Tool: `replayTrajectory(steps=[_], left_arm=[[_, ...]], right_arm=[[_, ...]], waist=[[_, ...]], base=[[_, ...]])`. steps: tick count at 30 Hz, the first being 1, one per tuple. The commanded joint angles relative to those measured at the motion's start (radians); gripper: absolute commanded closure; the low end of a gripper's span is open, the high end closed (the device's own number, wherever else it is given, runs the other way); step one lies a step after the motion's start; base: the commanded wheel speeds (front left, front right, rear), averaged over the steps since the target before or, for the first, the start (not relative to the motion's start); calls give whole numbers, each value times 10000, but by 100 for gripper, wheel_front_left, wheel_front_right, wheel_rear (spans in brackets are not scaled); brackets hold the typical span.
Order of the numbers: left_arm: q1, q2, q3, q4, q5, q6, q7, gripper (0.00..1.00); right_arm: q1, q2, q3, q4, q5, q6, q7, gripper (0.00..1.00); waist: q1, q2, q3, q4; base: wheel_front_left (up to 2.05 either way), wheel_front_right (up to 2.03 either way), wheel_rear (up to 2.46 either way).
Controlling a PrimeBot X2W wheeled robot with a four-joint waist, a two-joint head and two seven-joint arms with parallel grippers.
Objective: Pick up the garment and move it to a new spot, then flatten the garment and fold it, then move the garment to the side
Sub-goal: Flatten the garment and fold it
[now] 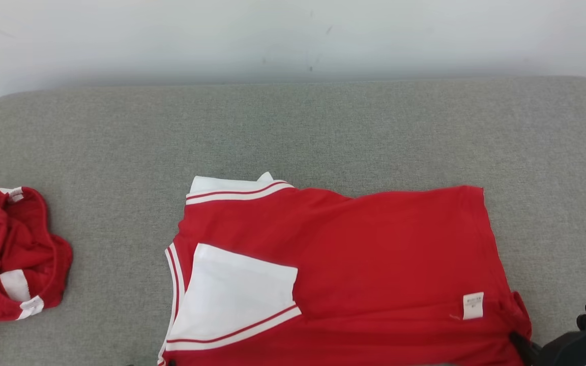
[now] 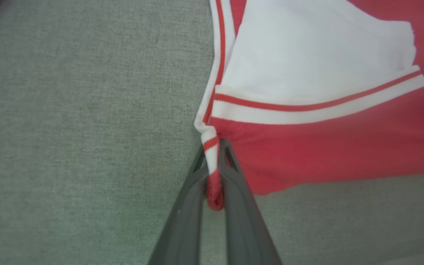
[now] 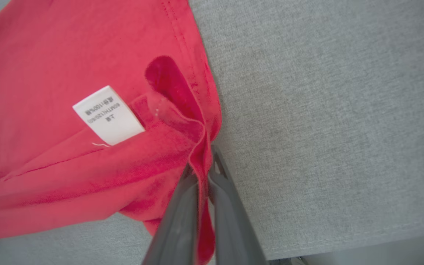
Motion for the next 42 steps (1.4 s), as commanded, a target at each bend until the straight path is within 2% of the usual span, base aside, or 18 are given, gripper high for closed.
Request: replayTrajectory(steps=[1, 4, 11, 12, 13, 14, 15, 25, 32, 37, 42], left_arm=[[176, 142, 2, -90, -131, 106, 122, 100], [345, 343, -122, -298, -94, 255, 581, 100], [510, 491, -219, -496, -240, 277, 1023, 100], [522, 498, -217, -515, -254, 297, 1068, 100], [522, 498, -217, -515, -254, 297, 1068, 100], [541, 509, -208, -533, -266, 345, 1086, 12], [545, 513, -179, -571, -226, 385, 1000, 0], [302, 746, 493, -1191, -160, 957, 542, 0], [-956, 1006, 644, -1464, 381, 906, 295, 0], [-2267, 760, 424, -1111, 809, 614, 135, 0], [-3935, 409, 69, -119, 1186, 60, 136, 0]], right_arm=[[161, 28, -30, 70, 96, 8, 24, 100], [430, 23, -99, 181, 186, 8, 235, 100], [625, 23, -241, 246, 269, 8, 214, 100], [611, 24, -283, 261, 292, 8, 138, 38], [611, 24, -283, 261, 292, 8, 138, 38], [606, 24, -305, 268, 259, 8, 68, 0], [589, 22, -306, 224, 215, 8, -33, 0], [-54, 31, -493, -491, -292, 8, -895, 0], [-946, 20, 38, -721, -769, 8, -1284, 0], [-1446, 25, 557, -492, -841, 8, -1634, 0], [-1493, 30, 1088, -476, -845, 8, -2256, 0]], waist=[[0, -1, -20, 34], [0, -1, -40, 89], [0, -1, -28, 54], [0, -1, -27, 45], [0, -1, -27, 45], [0, -1, -25, 40], [0, -1, -21, 40], [0, -1, -40, 34], [0, -1, -78, 94], [0, -1, -81, 194], [0, -1, -14, 109]], base=[[0, 0, 0], [0, 0, 0], [0, 0, 0], [0, 0, 0], [0, 0, 0], [0, 0, 0], [0, 0, 0], [0, 0, 0], [0, 0, 0], [0, 0, 0], [0, 0, 0]])
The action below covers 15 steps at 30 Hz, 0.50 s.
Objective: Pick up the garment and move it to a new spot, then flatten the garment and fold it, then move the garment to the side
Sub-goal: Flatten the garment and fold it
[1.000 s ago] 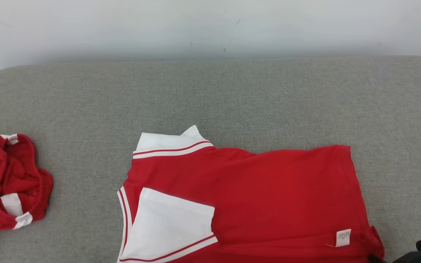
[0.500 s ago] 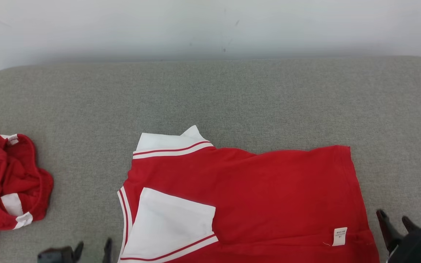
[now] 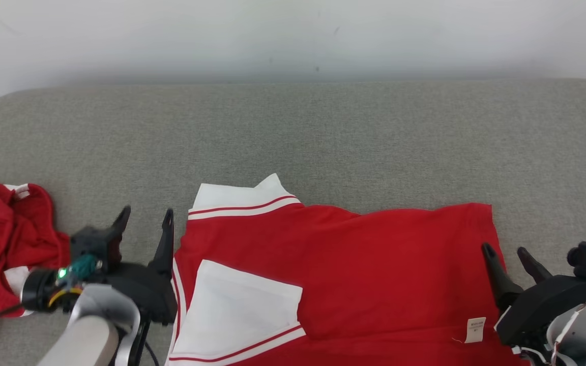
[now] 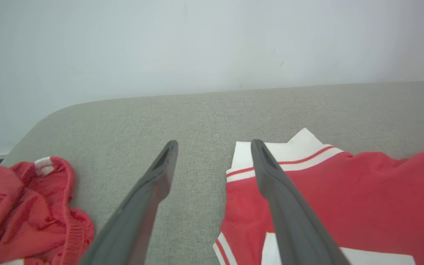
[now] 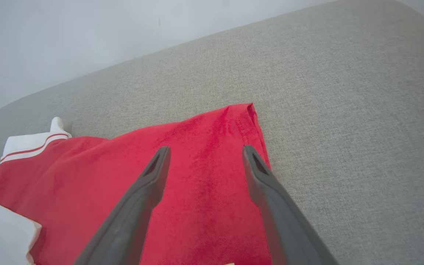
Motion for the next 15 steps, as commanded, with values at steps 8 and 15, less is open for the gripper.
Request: replayTrajectory(steps=[8, 15], left_arm=[[-2467, -262, -810, 2386, 754, -1201, 274, 0], [-3728, -207, -1412, 3876, 1118, -2130, 775, 0]], right_arm=[[376, 23, 985, 92, 233, 8, -1193, 0], [506, 20, 1291, 377, 550, 8, -1552, 0]], waist=[[-1, -1, 322, -983], [-1, -1, 682, -1794]], base=[[0, 0, 0], [0, 0, 0]])
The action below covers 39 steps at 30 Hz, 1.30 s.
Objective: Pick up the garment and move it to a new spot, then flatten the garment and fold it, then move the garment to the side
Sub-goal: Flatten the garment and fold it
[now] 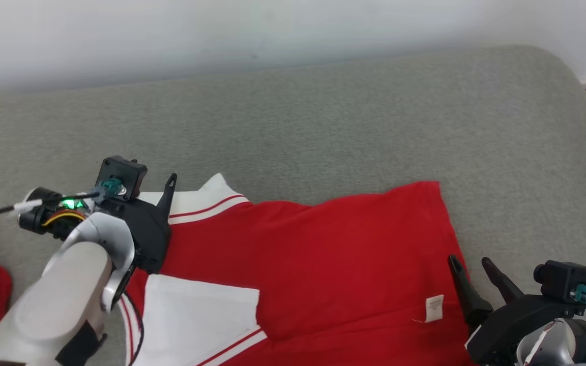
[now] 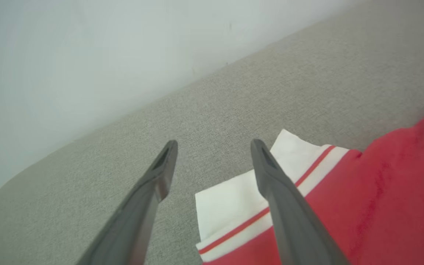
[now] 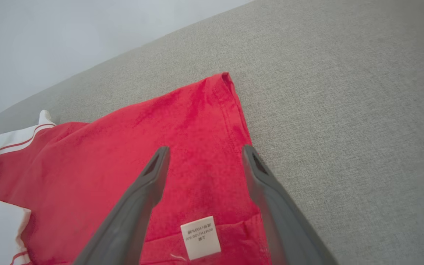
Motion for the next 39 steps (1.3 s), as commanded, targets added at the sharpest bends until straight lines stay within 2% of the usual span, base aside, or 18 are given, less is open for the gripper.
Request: replayTrajectory(steps=[1, 7, 13, 20, 30, 31, 32, 33, 34, 35, 36, 38, 39], left_arm=[[-185, 69, -92, 210, 91, -131, 114, 0], [-915, 263, -562, 1361, 403, -745, 672, 0], [-1246, 315, -1076, 1943, 418, -1232, 1067, 0], [-1360, 153, -1443, 2277, 255, -1413, 1303, 0], [-1713, 20, -2230, 2469, -378, -1532, 2433, 0], [-1683, 0, -2312, 2511, -528, -1535, 2673, 11], [-1656, -20, -2370, 2545, -717, -1536, 2937, 37], [-1648, -13, -2421, 2561, -905, -1538, 3158, 56], [-1644, 12, -2458, 2561, -1089, -1531, 3368, 64], [-1638, 33, -2491, 2550, -1231, -1501, 3576, 78], [-1633, 66, -2499, 2551, -1407, -1495, 3778, 81], [-1640, 164, -2596, 2472, -1628, -1489, 4065, 100], [-1696, 245, -2605, 2417, -1606, -1487, 4051, 100]], right_arm=[[-14, 16, 50, 30, 68, 8, -73, 0], [-102, 16, 200, 177, 113, 8, -317, 0], [-5, 22, 93, 297, 165, 8, -484, 0], [-153, 21, 236, 421, 262, 8, -574, 0], [-385, 19, 448, 515, 297, 8, -625, 0], [-405, 21, 465, 517, 312, 8, -636, 0], [-425, 21, 475, 518, 333, 8, -634, 0], [-430, 21, 477, 519, 357, 8, -656, 0], [-435, 19, 478, 518, 373, 8, -670, 0], [-431, 19, 476, 517, 389, 8, -689, 0], [-421, 21, 466, 523, 393, 8, -694, 0], [-405, 21, 444, 534, 379, 8, -720, 0], [-406, 21, 445, 544, 397, 8, -729, 0]], waist=[[-1, 0, 368, -609], [-1, 0, 766, -1265], [-1, 0, 964, -1414], [-1, 0, 988, -1353], [-1, 0, 1130, -1393], [-1, 0, 1160, -1411], [-1, 0, 1192, -1423], [-1, 0, 1218, -1426], [-1, 0, 1234, -1423], [-1, 0, 1255, -1413], [-1, 0, 1267, -1403], [-1, 0, 1275, -1369], [-1, 0, 1277, -1349]], base=[[0, 0, 0], [0, 0, 0], [0, 0, 0], [0, 0, 0], [0, 0, 0], [0, 0, 0], [0, 0, 0], [0, 0, 0], [0, 0, 0], [0, 0, 0], [0, 0, 0], [0, 0, 0], [0, 0, 0]])
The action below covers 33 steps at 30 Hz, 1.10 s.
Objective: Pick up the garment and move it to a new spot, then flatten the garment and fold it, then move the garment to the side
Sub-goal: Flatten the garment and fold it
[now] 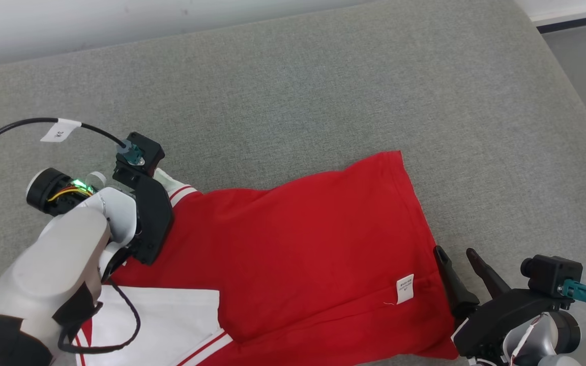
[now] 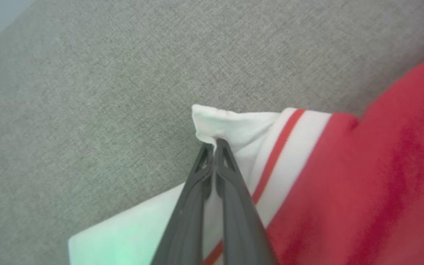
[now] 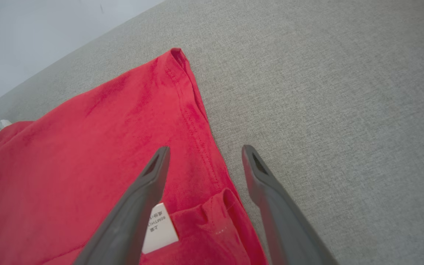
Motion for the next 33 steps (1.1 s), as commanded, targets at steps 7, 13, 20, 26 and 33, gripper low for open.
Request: replayTrajectory(steps=[7, 13, 20, 26, 33], left_arm=[[-224, 383, -166, -111, 739, 659, -1445, 100], [-617, 257, -381, -154, 1579, 1182, -3157, 100], [-859, 62, -849, 173, 2278, 1286, -4188, 71], [-992, -191, -856, 570, 2572, 1829, -5134, 38], [-1197, -469, -893, 1158, 2535, 1957, -5584, 0]], right_arm=[[-160, 28, 101, 72, 118, 8, -118, 0], [-225, 27, 92, 128, 99, 8, -90, 0], [-247, 29, 100, 172, 92, 8, -107, 0], [-270, 29, 133, 205, 92, 8, -126, 0], [-337, 27, 160, 248, 84, 8, -94, 0]], waist=[[1, 1, 20, 183], [1, 1, -17, 270], [1, 1, -49, 319], [1, 1, -76, 420], [1, 1, -101, 563]], base=[[0, 0, 0], [0, 0, 0], [0, 0, 0], [0, 0, 0], [0, 0, 0]])
